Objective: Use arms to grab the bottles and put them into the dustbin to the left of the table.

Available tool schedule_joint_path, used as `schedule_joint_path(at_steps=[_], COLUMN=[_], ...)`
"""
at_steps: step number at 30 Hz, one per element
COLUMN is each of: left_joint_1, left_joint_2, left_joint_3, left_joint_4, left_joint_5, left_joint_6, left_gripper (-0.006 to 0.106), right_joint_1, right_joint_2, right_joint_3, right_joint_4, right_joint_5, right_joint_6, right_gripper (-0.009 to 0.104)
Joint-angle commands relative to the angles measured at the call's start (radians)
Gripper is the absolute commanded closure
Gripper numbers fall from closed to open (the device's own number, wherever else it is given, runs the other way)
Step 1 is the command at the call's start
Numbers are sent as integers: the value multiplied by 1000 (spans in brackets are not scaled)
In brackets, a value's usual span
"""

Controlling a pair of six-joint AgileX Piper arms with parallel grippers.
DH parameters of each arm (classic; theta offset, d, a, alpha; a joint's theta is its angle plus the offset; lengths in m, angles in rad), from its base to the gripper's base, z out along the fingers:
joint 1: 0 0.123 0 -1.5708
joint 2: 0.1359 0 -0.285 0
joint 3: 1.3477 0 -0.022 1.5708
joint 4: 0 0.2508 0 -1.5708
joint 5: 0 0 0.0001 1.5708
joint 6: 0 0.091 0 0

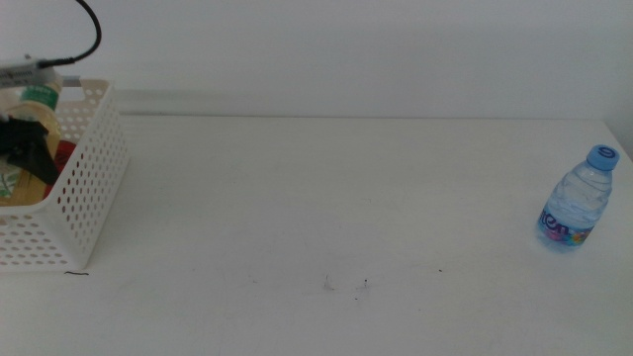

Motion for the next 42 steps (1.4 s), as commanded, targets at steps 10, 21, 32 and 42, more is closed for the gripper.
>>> schedule_joint_path(at_steps=[10, 21, 32, 42], left_joint_1=[-12, -110, -295, -331], left_joint_2=[-23, -372, -933, -1265], left_joint_3=[-30, 102, 725, 854], left_joint_4=[-63, -227, -599, -590], left_joint_5=[-38, -88, -383, -245], left_joint_6=[47, 105, 482, 417], left_gripper=[7, 7, 7, 7], right_joint_1=[-5, -5, -5, -5], right_joint_2=[-4, -4, -4, -4], right_joint_3=[3, 3, 3, 3], right_joint_4=[-6, -6, -6, -6], right_joint_5=[-9, -9, -9, -9], right_joint_6=[-3, -3, -3, -3], right_gripper=[9, 9, 9, 9])
